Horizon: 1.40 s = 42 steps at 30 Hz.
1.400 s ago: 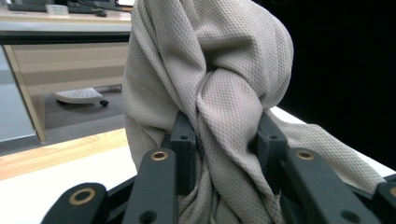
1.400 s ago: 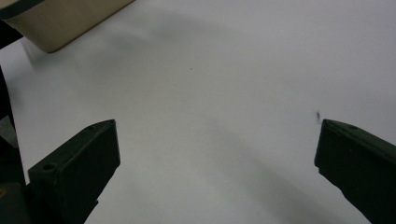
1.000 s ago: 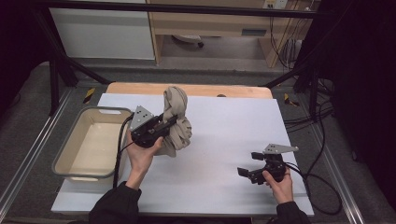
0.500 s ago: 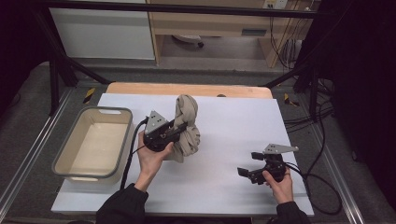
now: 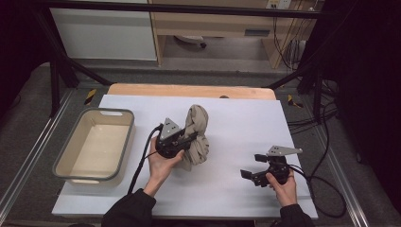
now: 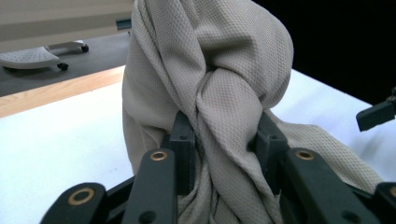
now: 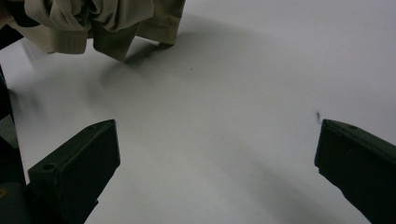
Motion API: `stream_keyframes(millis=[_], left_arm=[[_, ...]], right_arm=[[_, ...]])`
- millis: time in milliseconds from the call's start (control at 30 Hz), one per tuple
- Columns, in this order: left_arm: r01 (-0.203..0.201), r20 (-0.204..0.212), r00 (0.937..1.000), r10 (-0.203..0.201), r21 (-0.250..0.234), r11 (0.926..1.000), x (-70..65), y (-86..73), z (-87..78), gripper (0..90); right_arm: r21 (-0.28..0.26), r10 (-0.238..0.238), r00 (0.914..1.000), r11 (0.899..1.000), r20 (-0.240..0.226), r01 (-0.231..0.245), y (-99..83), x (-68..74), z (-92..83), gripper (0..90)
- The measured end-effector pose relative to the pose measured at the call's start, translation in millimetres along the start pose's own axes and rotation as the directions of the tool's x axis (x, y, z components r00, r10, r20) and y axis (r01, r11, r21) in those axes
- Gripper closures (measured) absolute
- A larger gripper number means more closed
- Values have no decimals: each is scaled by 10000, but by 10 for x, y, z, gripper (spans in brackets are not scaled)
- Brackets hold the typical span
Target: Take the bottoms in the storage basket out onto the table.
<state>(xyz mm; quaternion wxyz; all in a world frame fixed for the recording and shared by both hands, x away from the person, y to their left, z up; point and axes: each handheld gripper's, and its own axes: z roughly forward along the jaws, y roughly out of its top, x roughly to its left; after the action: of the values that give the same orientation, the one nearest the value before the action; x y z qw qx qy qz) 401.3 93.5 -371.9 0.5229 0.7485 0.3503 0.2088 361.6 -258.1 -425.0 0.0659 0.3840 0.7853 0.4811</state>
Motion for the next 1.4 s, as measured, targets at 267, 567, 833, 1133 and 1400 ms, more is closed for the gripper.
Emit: stream_keyframes(millis=[267, 567, 833, 1133, 1400], left_arm=[[11, 16, 10000, -12, 493, 9988, -20, -85, 107, 661], [-4, 100, 9999, -5, 894, 9960, -30, -158, 187, 657], [-20, 97, 10000, 7, 1345, 9909, -34, -222, 257, 651], [-80, 163, 9999, 50, 1848, 9827, -55, -299, 338, 646], [-220, 345, 9993, 146, 2261, 9739, -84, -355, 405, 631]], right_arm=[[3, -16, 10000, 10000, -11, 16, 1, -2, -4, 5], [-7, -12, 10000, 10000, -4, 12, 0, 0, -1, 5], [-11, -19, 10000, 10000, -9, 19, 1, -1, -5, 5], [0, -21, 10000, 10000, -5, 21, 1, -2, -3, 5], [-8, -26, 10000, 10000, -5, 26, 0, -1, -2, 5]])
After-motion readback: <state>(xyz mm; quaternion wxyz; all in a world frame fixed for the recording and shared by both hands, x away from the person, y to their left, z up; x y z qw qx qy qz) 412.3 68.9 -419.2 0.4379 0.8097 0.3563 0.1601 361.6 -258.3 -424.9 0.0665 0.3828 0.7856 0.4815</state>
